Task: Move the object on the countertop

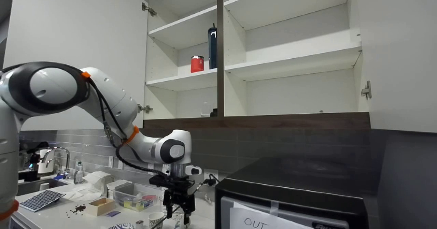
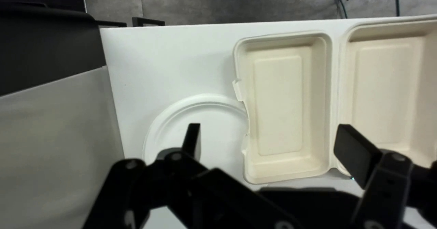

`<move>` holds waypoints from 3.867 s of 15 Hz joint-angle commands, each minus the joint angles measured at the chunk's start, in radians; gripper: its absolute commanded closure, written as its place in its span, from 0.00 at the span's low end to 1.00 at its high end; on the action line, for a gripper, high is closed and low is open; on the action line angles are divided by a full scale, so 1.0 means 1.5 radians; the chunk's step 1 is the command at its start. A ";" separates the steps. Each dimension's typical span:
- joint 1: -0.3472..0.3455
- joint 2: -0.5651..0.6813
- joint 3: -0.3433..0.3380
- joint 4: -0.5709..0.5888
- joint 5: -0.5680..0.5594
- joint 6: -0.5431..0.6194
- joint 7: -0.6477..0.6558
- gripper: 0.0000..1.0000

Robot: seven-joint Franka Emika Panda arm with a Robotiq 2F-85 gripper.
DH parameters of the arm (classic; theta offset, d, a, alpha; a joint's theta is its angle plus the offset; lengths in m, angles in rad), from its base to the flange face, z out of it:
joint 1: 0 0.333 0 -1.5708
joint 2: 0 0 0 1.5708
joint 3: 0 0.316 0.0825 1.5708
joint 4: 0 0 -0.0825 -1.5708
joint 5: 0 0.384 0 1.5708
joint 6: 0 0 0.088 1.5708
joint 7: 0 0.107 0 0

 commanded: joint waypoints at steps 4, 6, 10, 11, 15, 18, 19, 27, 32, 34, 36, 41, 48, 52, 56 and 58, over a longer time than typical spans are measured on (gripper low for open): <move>0.013 0.101 0.007 0.032 0.148 0.142 0.111 0.00; 0.011 0.085 0.003 0.026 0.127 0.128 0.091 0.00; 0.016 0.110 0.006 0.028 0.136 0.166 0.117 0.00; 0.016 0.109 0.006 0.029 0.136 0.166 0.118 0.00; 0.016 0.147 -0.010 0.055 0.104 0.182 0.249 0.00; 0.025 0.166 -0.022 0.061 0.065 0.188 0.347 0.00; 0.024 0.174 -0.021 0.066 0.067 0.187 0.335 0.00; 0.022 0.216 -0.032 0.052 0.091 0.313 0.343 0.00; 0.032 0.234 -0.067 0.049 0.083 0.348 0.413 0.00; 0.034 0.239 -0.077 0.052 0.079 0.332 0.441 0.00; 0.032 0.248 -0.084 0.060 0.079 0.313 0.455 0.00; 0.020 0.275 -0.073 0.060 0.127 0.298 0.450 0.00; 0.012 0.313 -0.059 0.053 0.201 0.310 0.465 0.00; 0.009 0.334 -0.056 0.060 0.241 0.315 0.464 0.00; 0.006 0.344 -0.059 0.061 0.263 0.332 0.465 0.00; 0.003 0.346 -0.060 0.064 0.268 0.337 0.463 0.00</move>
